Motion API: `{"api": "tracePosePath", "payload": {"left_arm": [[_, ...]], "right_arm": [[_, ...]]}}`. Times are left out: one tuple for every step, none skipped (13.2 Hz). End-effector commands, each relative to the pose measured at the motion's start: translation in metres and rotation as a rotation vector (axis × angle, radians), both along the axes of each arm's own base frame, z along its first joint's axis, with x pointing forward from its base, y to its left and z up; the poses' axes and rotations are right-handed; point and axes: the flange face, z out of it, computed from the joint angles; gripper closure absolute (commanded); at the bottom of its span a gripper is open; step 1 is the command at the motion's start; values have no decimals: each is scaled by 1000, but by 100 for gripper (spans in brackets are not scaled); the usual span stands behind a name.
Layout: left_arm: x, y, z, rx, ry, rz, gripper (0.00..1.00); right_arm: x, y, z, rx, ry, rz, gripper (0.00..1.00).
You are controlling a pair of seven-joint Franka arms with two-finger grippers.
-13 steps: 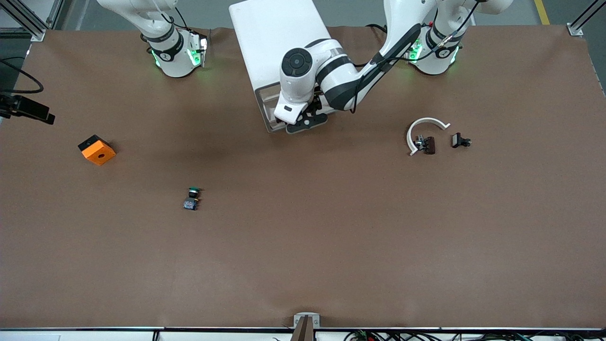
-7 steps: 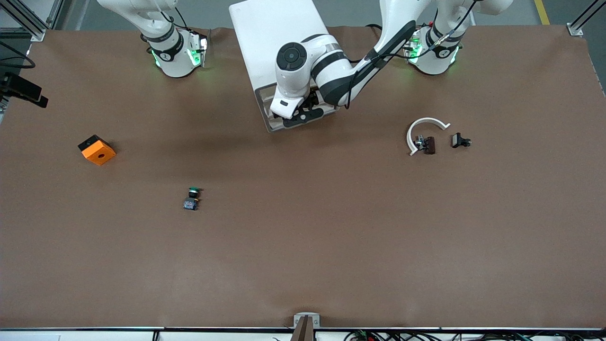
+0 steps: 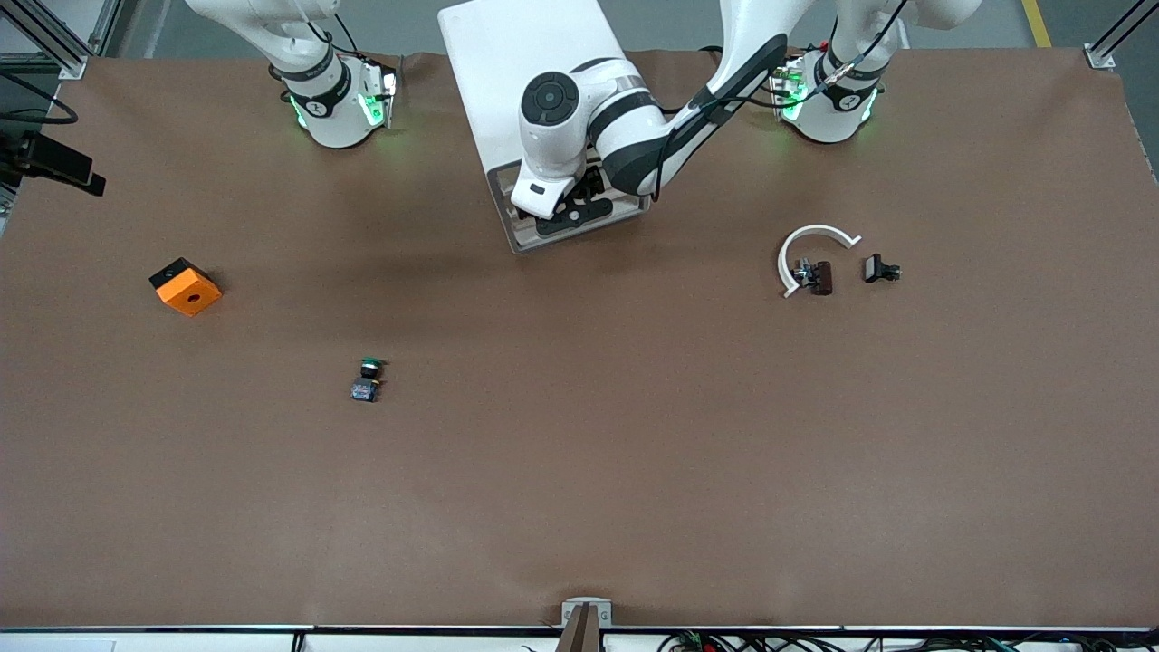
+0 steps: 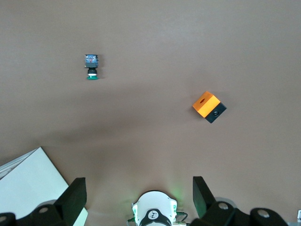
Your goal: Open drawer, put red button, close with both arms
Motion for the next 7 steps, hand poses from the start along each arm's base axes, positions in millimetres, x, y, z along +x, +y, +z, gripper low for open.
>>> {"api": "tracePosePath", "payload": {"left_arm": [[-10,-7,10,2,-3,20,0],[-12,-8,10,-3,17,32,0],[-12,-9,12,-11,25,41,0],[-14,-11,13,-15,29,41,0],[-15,-12,14,-16,28,39,0],[-15,-12,12,-13,32,39,0],[-15,-12,10,-12,35,40,0]], "right_arm": [[-25,-1,2,25,-54,2,0],[-34,1,1,25,-86,4,0],[-39,2,0,25,-104,7,0],[-41,3,0,25,-110,8,0],[-43,3,2,24,-121,8,0],[-48,3,0,24,-136,8,0],[-57,3,-3,24,-159,7,0]]}}
